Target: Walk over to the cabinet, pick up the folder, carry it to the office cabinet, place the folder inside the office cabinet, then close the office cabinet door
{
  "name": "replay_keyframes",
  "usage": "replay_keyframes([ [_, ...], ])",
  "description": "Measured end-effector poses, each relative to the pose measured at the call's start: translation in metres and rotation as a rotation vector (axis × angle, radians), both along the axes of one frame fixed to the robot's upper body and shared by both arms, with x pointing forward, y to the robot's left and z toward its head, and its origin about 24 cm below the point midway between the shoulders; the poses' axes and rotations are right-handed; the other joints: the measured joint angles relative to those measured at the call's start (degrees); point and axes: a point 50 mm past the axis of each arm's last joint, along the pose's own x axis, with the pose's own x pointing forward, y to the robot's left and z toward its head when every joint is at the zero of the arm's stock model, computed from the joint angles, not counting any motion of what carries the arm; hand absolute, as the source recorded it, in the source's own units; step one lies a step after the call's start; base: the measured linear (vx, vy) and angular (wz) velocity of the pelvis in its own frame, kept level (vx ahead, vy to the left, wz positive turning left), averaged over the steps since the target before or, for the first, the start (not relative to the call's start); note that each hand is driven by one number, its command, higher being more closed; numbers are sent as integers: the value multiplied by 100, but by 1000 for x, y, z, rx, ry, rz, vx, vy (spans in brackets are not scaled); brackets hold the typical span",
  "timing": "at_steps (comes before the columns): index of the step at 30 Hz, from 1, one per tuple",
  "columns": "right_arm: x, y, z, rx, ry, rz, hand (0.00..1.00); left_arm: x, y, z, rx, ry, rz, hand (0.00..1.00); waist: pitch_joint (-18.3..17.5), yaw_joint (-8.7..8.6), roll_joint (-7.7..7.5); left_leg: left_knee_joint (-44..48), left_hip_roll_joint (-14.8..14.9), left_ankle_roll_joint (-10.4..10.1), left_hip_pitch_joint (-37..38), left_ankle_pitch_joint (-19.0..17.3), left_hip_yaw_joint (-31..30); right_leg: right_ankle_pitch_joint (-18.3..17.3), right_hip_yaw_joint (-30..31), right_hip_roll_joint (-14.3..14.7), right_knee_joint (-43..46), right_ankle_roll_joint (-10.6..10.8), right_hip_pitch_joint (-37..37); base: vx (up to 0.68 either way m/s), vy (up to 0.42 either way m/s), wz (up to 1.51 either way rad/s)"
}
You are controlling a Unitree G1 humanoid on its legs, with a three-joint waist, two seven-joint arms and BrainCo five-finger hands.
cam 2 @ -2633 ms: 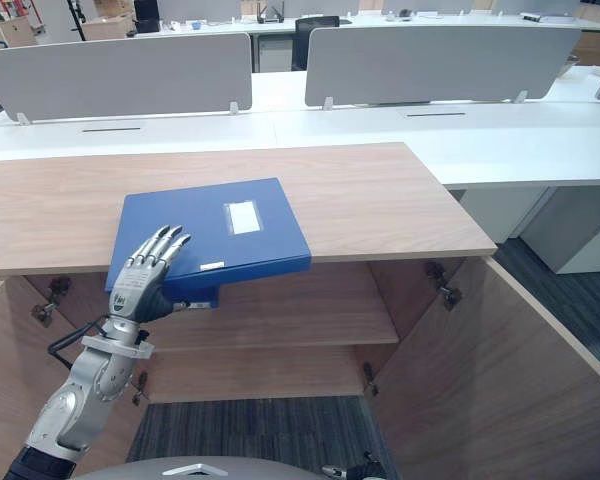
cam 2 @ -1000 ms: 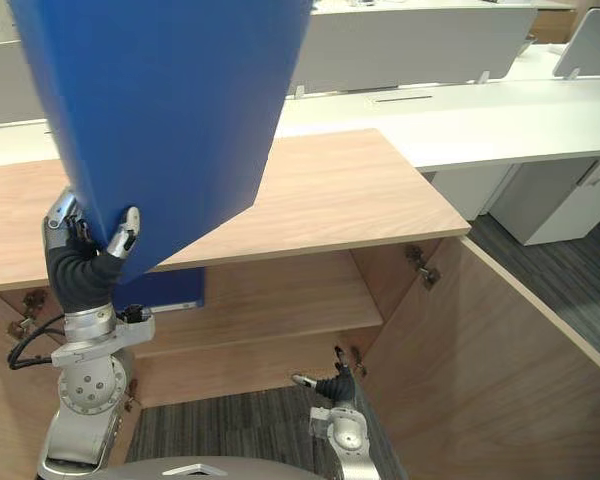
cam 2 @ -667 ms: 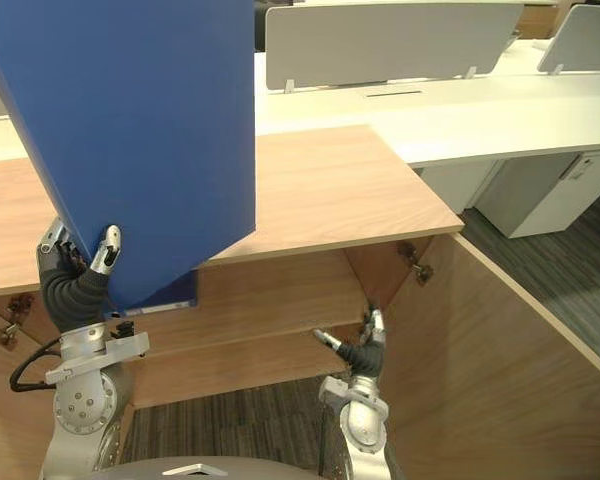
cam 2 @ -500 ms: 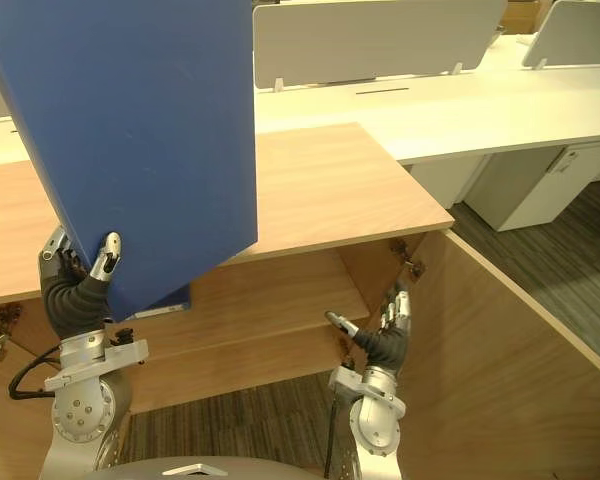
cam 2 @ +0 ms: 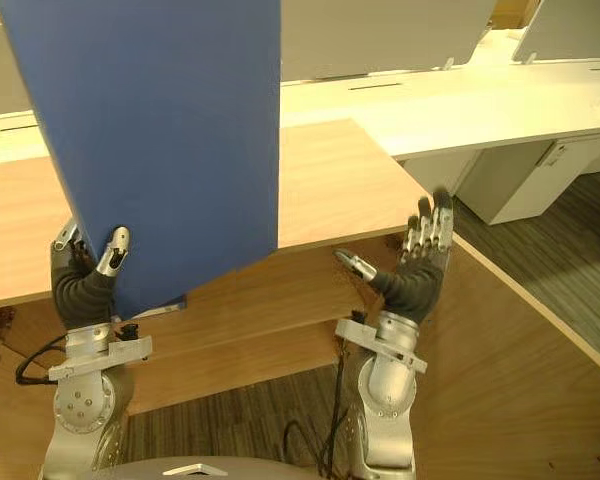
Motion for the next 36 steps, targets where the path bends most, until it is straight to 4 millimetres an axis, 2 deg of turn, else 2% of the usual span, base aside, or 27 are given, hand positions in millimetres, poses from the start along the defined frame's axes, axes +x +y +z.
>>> replay_keyframes([
  [5, 8, 2, 18, -69, -93, 97, 0, 3, 1, 5, 16, -42, -42, 100, -12, 9, 19, -1, -36, 57, -52, 44, -122, 9, -73, -31, -5, 13, 3, -30, -15, 11],
  [11, 13, 3, 28, -115, -132, 203, 0, 6, -2, 5, 63, -46, -92, 100, -21, 20, 33, -3, -101, 103, -88, 80, -258, 20, -202, -99, -17, 27, 60, -20, 0, 13],
  [16, 31, 4, 14, -107, -57, 348, 0, 6, -2, 5, 104, -53, -146, 100, -24, 81, 28, -37, -118, 115, -91, 114, -288, 24, -228, -117, -19, 33, 59, -41, -8, 4],
  [22, 41, 3, 2, -74, -2, 468, 0, 10, -6, 9, 119, -79, -203, 100, -27, 120, 18, -37, -143, 138, -158, 186, -418, 36, -360, -145, -23, 35, 62, -27, -12, 11],
  [26, 54, 12, -6, -76, 60, 584, 0, 14, -13, 6, 139, -68, -278, 100, -23, 144, 5, -38, -144, 140, -191, 228, -432, 98, -373, -146, -82, 31, 60, -30, -5, 3],
  [32, 57, 17, -13, -57, 99, 686, 0, 14, -17, 7, 155, -74, -343, 100, -29, 184, -34, -40, -146, 140, -208, 260, -433, 128, -373, -149, -106, 33, 49, -23, -2, 0],
  [33, 61, 16, -15, -63, 116, 699, 100, 14, -17, 7, 164, -73, -350, 100, -33, 182, -52, -40, -146, 148, -218, 271, -435, 132, -373, -150, -124, 32, 38, -42, -1, 0],
  [36, 66, 18, -18, -84, 137, 746, 100, 14, -16, 7, 179, -74, -363, 100, -73, 188, -101, -43, -146, 158, -323, 318, -447, 181, -383, -149, -178, 27, -30, -38, 0, 2],
])
